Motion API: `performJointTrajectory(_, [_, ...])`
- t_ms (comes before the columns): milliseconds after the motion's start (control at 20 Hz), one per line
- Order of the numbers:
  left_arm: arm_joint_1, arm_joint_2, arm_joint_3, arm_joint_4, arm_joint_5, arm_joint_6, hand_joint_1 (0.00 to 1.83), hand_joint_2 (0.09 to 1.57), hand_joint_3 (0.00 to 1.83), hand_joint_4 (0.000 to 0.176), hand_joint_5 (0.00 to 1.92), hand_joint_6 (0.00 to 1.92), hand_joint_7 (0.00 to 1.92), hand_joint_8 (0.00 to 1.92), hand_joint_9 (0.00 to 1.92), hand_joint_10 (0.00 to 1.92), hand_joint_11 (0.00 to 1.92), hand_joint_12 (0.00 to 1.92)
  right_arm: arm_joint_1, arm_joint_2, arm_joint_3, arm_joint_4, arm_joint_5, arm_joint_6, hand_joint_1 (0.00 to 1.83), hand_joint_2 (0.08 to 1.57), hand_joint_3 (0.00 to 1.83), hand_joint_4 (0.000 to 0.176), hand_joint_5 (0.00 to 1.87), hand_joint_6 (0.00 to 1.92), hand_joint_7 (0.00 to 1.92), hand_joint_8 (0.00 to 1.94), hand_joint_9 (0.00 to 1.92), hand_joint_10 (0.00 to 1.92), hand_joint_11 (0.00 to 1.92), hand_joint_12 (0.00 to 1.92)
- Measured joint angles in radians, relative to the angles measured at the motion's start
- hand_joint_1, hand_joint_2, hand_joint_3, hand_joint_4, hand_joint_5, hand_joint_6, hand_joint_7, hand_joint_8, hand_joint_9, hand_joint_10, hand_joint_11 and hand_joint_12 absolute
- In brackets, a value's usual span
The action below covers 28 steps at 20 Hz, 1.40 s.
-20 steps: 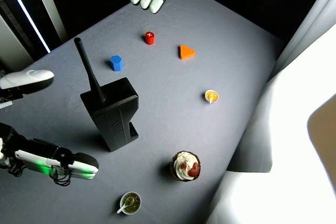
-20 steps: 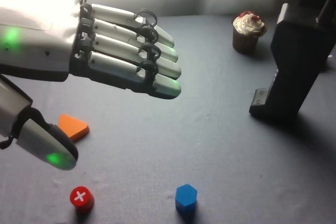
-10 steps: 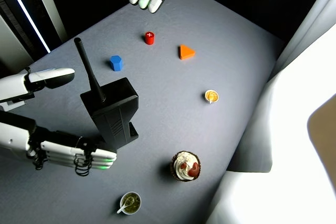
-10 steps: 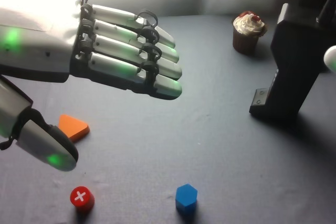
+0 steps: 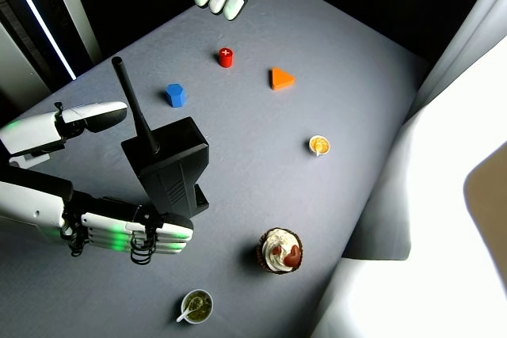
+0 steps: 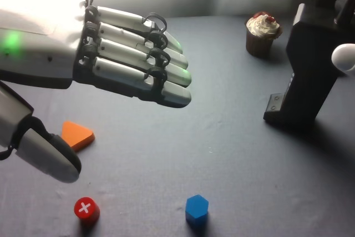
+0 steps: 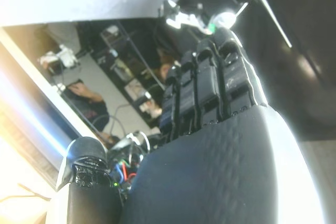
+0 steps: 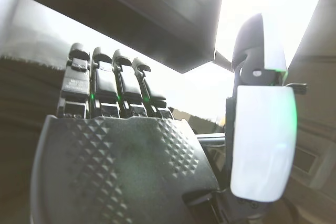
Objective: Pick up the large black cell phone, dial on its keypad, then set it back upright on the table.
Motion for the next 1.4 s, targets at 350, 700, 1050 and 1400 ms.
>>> performJointTrajectory(350, [0.0, 0.0, 0.0, 0.0, -0.002, 0.0, 0.0, 1.12, 0.0, 0.0, 0.17, 0.0, 0.18, 0.0, 0.17, 0.0, 0.0, 0.52, 0.03, -0.02, 0.024, 0.0, -0.025, -0.002, 0.81, 0.96, 0.01, 0.0, 0.0, 0.0, 0.0, 0.0, 0.0, 0.0, 0.0, 0.0])
performJointTrajectory(700, [0.0, 0.0, 0.0, 0.0, -0.002, 0.001, 0.0, 1.12, 0.0, 0.0, 0.16, 0.0, 0.17, 0.0, 0.16, 0.0, 0.0, 0.44, 0.044, -0.043, 0.04, -0.024, -0.042, -0.01, 0.87, 0.96, 0.0, 0.0, 0.0, 0.0, 0.0, 0.0, 0.0, 0.0, 0.0, 0.0])
performJointTrajectory(1050, [0.0, 0.0, 0.0, 0.0, 0.0, 0.002, 0.0, 1.12, 0.0, 0.0, 0.15, 0.0, 0.16, 0.0, 0.16, 0.0, 0.0, 0.45, 0.068, -0.072, 0.065, -0.029, -0.051, -0.014, 0.83, 1.05, 0.0, 0.0, 0.15, 0.01, 0.16, 0.01, 0.19, 0.01, 0.0, 0.58])
performJointTrajectory(1400, [0.0, 0.0, 0.0, 0.001, 0.0, 0.004, 0.0, 1.11, 0.0, 0.0, 0.12, 0.0, 0.13, 0.0, 0.13, 0.0, 0.0, 0.49, 0.096, -0.098, 0.101, -0.038, -0.059, -0.021, 1.37, 1.18, 0.01, 0.0, 0.81, 0.91, 0.78, 1.29, 0.82, 1.34, 0.82, 1.31])
